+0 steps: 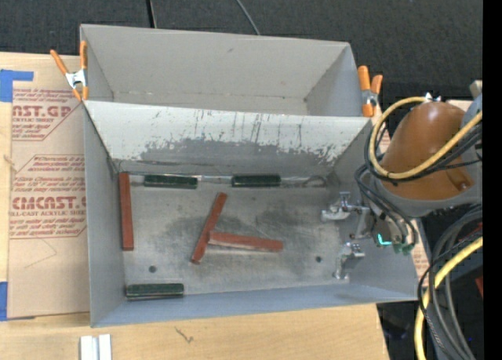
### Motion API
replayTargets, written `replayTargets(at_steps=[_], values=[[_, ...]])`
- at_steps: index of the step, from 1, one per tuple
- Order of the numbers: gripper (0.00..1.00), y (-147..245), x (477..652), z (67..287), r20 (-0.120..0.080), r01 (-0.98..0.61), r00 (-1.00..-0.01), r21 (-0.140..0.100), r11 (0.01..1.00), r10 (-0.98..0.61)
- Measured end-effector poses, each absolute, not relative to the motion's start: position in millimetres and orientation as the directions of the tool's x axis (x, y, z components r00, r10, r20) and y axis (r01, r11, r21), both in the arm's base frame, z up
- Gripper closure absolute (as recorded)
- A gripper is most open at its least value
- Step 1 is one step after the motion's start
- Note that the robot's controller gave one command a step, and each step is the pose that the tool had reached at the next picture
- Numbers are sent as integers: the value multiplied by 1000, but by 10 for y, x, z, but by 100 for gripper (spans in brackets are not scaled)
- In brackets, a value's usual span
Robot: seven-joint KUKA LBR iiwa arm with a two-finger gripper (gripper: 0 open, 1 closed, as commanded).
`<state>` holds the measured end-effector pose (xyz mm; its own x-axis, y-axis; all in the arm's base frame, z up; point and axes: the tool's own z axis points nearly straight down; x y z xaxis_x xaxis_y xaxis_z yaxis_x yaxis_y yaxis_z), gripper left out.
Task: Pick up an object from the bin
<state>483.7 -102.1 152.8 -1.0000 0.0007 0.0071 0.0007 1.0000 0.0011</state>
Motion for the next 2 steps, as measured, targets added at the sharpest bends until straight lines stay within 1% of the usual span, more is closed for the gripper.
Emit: replayTargets(at_steps=[1, 2], values=[[0, -1019, 4857, 1559, 0, 0, -1000, 0, 1000, 0], [0, -653, 5078, 1056, -8, -28, -1000, -2, 1000, -28]])
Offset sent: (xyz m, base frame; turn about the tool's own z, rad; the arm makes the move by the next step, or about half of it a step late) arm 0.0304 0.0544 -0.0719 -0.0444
